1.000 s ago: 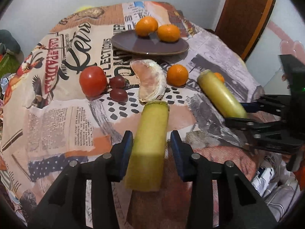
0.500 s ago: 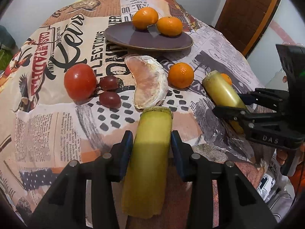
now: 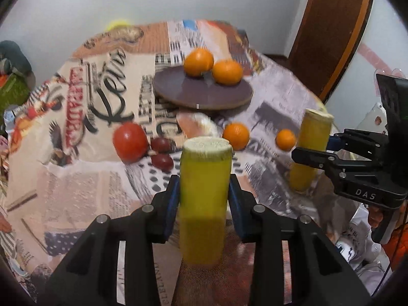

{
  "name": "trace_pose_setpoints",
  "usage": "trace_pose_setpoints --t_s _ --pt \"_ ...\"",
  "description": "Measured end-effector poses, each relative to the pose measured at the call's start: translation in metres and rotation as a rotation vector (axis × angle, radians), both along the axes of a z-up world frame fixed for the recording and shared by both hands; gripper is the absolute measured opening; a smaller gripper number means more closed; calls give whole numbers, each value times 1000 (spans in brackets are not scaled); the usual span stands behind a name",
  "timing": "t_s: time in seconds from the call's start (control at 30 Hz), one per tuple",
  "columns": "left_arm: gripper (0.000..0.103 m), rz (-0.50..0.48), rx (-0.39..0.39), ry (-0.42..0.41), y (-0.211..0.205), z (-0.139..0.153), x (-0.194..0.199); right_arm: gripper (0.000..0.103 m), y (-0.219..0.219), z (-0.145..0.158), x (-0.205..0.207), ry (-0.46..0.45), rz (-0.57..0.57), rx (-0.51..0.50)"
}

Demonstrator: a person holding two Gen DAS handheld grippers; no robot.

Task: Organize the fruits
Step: 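Lift the banana with the left tool while the right tool lifts the corn toward the plate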

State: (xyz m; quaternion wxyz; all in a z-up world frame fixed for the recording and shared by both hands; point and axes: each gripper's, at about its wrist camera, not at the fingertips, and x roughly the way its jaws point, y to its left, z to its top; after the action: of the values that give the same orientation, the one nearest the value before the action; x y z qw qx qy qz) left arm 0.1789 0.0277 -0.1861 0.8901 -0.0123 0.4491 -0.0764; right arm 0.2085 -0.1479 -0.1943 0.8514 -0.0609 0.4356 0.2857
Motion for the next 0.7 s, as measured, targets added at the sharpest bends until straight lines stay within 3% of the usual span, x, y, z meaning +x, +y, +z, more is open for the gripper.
trace_pose_setpoints --t_s 0.23,0.7 --pt "36 17 -19 -74 2 30 -4 34 2 31 -3 -77 2 31" --pt "36 35 -44 -158 3 63 23 34 3 57 20 -160 -12 39"
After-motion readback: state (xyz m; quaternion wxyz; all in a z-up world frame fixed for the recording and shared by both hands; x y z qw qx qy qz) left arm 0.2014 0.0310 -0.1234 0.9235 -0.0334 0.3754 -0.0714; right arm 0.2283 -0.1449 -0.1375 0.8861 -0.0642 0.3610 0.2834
